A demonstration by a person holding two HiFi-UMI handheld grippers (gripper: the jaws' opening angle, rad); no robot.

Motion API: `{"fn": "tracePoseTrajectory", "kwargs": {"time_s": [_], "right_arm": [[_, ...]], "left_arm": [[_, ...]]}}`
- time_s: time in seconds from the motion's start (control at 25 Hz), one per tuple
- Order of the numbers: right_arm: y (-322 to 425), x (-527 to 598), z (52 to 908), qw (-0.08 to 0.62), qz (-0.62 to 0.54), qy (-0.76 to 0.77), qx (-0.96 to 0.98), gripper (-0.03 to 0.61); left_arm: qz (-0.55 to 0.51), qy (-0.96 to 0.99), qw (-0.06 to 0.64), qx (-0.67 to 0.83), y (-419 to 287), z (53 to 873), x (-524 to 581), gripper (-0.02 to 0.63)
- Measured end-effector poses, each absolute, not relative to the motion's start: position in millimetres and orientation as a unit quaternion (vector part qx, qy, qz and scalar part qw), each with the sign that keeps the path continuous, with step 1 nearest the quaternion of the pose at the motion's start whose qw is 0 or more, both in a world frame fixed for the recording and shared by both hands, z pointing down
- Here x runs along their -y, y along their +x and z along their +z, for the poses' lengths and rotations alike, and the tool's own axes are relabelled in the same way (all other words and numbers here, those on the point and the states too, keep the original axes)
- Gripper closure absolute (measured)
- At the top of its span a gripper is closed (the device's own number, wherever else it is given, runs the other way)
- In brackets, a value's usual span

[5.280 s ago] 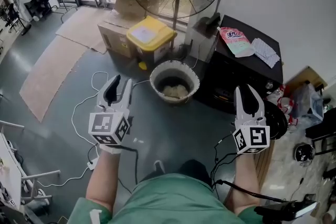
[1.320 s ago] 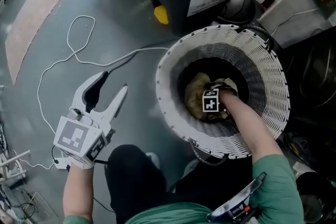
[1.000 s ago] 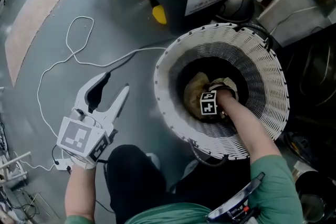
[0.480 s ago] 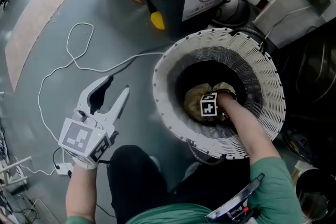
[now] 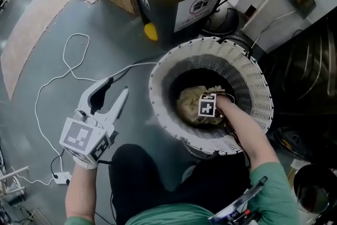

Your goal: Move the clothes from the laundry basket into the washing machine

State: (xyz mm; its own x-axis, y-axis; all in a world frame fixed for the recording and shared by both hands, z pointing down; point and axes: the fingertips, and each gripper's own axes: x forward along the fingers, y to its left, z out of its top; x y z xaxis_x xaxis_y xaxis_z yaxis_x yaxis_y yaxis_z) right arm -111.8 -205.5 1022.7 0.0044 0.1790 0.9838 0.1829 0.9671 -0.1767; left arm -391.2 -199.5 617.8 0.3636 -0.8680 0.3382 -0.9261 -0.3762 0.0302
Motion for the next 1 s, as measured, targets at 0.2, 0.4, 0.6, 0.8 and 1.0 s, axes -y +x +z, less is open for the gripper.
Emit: {"fn": "tracePoseTrajectory", "kwargs": {"time_s": [0.2, 0.4, 0.6, 0.8, 1.0], "right_arm": [[-134.7, 228.7, 955.7, 0.62, 0.052, -0.013, 0.783, 0.422], [-148.5, 257.8, 851.8, 0.503, 0.107, 0.13, 0.848, 0.422], [-134.6, 245.4, 716.9, 0.428, 0.125, 0.214, 0.869, 0.422], [-118.0, 223.5, 573.6, 0.363, 0.174, 0.259, 0.878, 0.422], [-98.7, 199.1, 450.6, 0.32, 0.185, 0.295, 0.881, 0.422]], "left_arm": [[0.13, 0.82, 0.117, 0.544, -385.7, 584.4, 198.2, 0.431], [0.14, 0.82, 0.145, 0.536, -377.7, 537.6, 195.8, 0.433], [0.156, 0.825, 0.154, 0.521, -359.9, 458.3, 188.2, 0.433], [0.144, 0.832, 0.154, 0.513, -337.1, 351.1, 186.8, 0.433], [0.148, 0.835, 0.159, 0.506, -315.2, 254.1, 174.4, 0.433]]}}
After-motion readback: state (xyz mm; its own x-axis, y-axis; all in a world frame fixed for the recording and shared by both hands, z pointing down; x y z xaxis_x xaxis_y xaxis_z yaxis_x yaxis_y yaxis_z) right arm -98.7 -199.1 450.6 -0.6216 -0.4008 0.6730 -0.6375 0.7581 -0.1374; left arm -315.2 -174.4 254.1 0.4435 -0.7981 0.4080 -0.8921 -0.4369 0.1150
